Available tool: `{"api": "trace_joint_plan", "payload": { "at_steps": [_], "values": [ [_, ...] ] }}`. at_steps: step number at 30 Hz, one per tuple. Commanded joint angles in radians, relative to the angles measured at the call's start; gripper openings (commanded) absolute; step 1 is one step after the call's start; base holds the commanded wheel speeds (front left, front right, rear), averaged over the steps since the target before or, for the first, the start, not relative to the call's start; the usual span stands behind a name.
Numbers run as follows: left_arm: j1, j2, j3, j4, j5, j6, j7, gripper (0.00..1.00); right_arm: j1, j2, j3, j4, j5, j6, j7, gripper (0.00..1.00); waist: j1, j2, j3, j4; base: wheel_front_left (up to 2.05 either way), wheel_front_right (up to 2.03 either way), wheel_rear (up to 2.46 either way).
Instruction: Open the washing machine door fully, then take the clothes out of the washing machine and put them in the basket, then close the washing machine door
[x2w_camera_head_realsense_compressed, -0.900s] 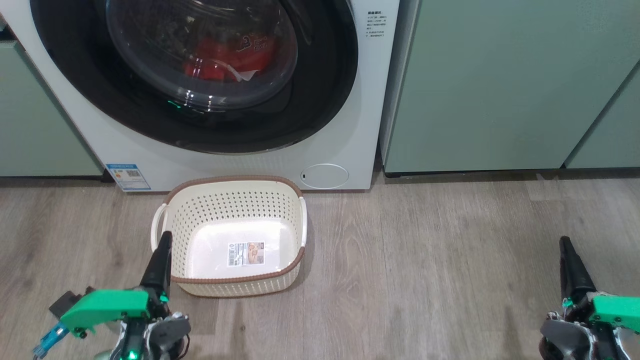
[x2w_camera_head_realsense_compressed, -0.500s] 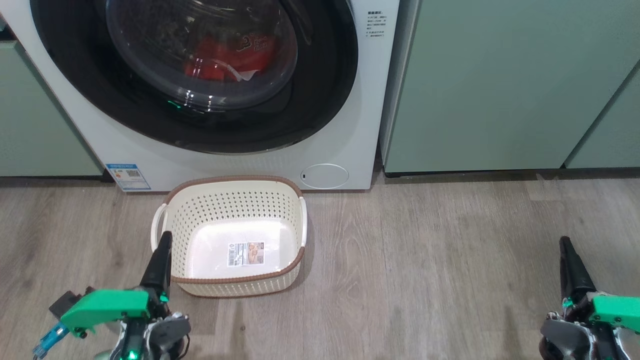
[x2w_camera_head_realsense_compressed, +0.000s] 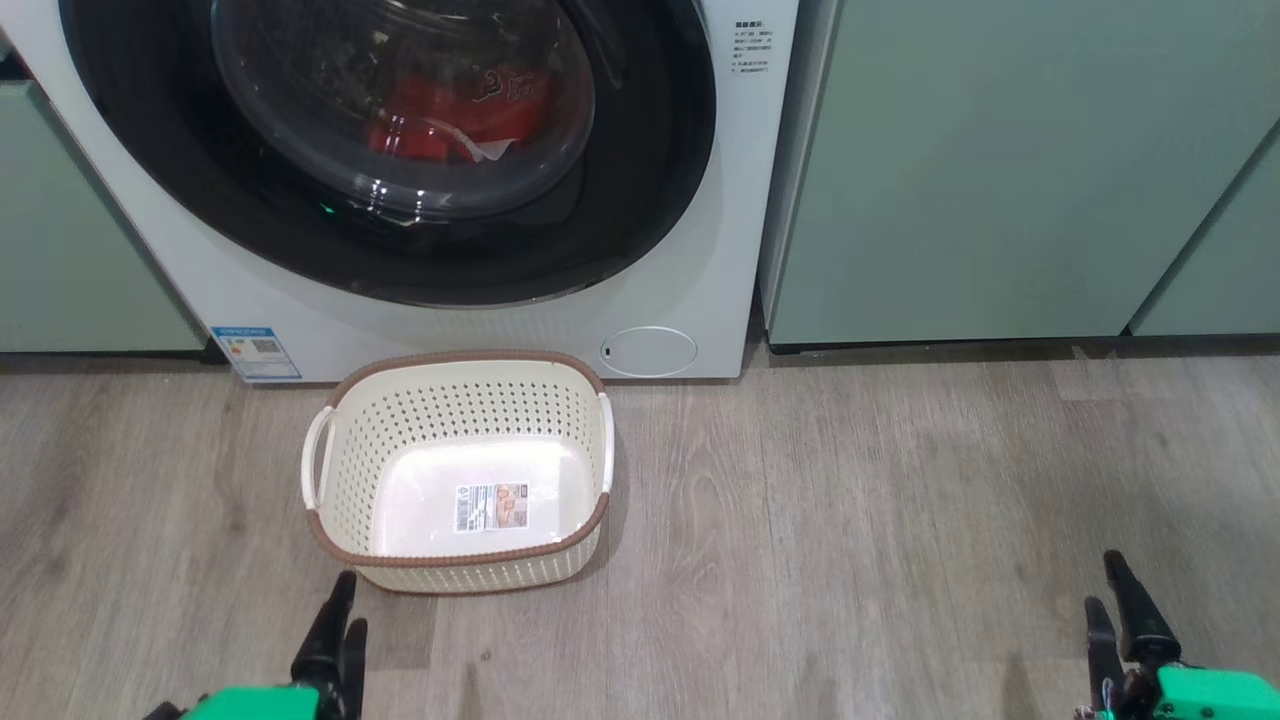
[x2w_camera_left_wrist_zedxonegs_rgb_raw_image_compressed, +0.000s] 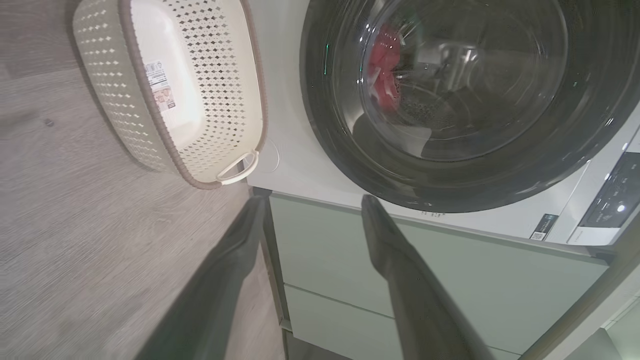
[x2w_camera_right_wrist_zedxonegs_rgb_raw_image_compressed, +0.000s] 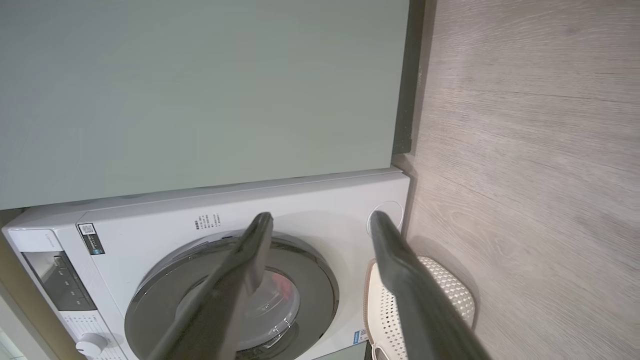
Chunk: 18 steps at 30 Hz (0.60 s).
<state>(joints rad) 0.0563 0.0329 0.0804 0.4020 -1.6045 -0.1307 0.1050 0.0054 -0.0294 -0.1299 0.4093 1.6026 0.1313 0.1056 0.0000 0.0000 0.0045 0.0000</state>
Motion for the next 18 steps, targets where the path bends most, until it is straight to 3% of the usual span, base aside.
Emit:
{"api": "trace_joint_plan", "payload": {
  "at_steps": [1, 18],
  "values": [
    [-0.048, 0.004, -0.002, -0.035, 0.012, -0.001, -0.01, 1.0, -0.03, -0.001, 0.008, -0.034, 0.0, 0.0, -0.011, 1.0, 0.0, 0.0, 0.0, 0.0, 0.0, 0.0, 0.0],
    [-0.071, 0.006, -0.004, -0.075, 0.166, 0.0, -0.06, 1.0, -0.052, -0.004, 0.03, -0.066, -0.113, 0.0, -0.061, 1.0, 0.0, 0.0, 0.005, 0.002, 0.0, 0.0, 0.0]
  ]
}}
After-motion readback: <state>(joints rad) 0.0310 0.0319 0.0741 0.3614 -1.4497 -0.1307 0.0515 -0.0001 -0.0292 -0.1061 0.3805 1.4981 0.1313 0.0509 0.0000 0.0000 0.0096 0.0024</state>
